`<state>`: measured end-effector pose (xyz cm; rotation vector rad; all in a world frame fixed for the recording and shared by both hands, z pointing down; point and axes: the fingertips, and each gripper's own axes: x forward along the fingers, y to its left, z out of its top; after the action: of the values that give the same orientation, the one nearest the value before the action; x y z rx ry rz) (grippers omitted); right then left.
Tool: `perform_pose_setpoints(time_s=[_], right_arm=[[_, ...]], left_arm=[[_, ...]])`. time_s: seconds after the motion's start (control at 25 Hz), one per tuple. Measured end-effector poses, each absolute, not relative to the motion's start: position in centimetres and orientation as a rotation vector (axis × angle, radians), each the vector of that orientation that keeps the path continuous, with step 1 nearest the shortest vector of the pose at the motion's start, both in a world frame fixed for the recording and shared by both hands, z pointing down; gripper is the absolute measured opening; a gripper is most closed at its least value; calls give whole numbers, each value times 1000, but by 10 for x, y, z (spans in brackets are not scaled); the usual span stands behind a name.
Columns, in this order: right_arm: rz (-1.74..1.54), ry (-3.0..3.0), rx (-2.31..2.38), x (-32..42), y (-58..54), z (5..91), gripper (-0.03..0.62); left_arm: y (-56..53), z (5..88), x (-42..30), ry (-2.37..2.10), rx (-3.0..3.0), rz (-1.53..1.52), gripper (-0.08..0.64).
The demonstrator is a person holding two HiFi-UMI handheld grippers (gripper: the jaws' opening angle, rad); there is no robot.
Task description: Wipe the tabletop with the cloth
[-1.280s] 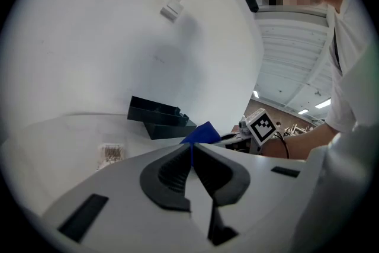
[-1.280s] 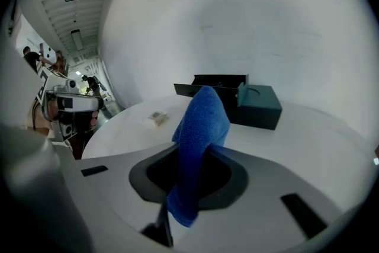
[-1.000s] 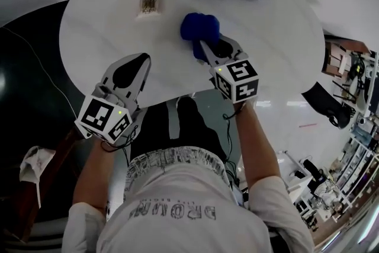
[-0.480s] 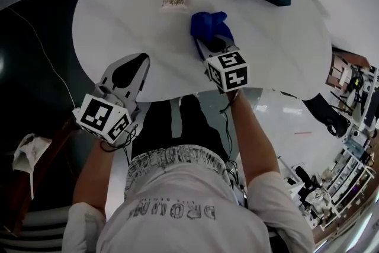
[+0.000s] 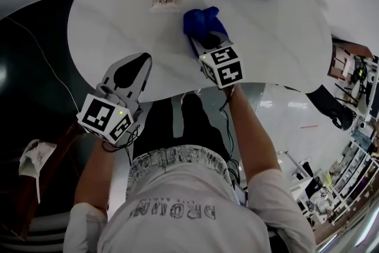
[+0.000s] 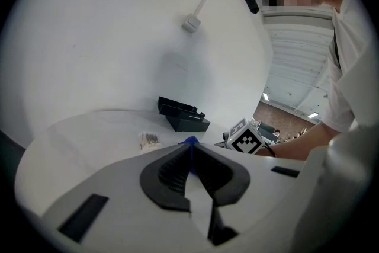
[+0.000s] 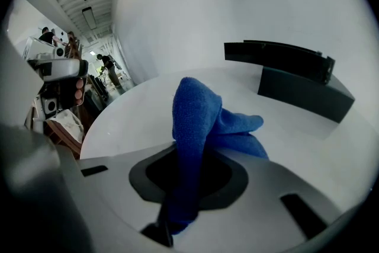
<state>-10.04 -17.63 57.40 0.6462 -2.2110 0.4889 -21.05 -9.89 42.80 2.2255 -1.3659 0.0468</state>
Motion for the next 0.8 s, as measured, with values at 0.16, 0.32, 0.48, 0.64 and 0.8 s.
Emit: perform_pose_setpoints(time_s=[0.16,0.32,0.48,0.64,0.8], right_arm=[[508,-2212,663,-82,-177,573,71],[541,-2208,697,-49,-182,576,71],[574,-2196,750,-8,-188,576,71],[601,-2177,813,38,-194,574,71],[635,-2155,885,90,-201,574,71]], left_arm=[[-105,425,-189,-1331,2253,67,28],[-113,426,-163,-1297,2273,89,28],[-122,425,-129,-1250,2302,106,28],[-134,421,-93,-1200,2335,122,28],[-145,420,-55,-1145,2367,143,28]])
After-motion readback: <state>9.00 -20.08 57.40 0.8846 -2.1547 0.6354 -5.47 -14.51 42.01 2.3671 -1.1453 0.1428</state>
